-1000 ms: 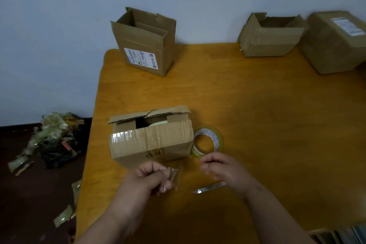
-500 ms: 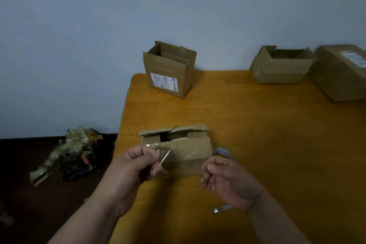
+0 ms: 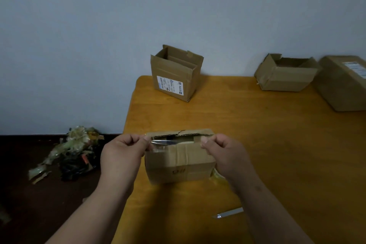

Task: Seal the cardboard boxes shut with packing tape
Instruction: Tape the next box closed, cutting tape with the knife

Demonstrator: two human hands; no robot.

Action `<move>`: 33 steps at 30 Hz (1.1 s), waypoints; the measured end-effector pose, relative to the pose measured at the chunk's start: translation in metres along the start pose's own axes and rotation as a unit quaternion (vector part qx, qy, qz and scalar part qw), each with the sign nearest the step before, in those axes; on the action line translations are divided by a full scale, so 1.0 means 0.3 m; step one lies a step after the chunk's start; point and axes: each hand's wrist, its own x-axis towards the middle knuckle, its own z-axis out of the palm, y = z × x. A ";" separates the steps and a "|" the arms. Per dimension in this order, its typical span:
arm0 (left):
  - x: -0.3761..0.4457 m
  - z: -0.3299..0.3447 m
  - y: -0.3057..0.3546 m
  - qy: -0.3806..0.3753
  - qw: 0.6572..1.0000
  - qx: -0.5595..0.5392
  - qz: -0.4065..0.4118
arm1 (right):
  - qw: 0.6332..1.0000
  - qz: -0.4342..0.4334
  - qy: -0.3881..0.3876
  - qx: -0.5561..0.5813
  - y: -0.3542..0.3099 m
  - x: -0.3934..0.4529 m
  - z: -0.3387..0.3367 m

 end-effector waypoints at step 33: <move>0.398 0.111 0.069 -0.174 0.977 0.085 -0.090 | 0.990 0.123 -0.001 0.064 -0.063 0.409 -0.052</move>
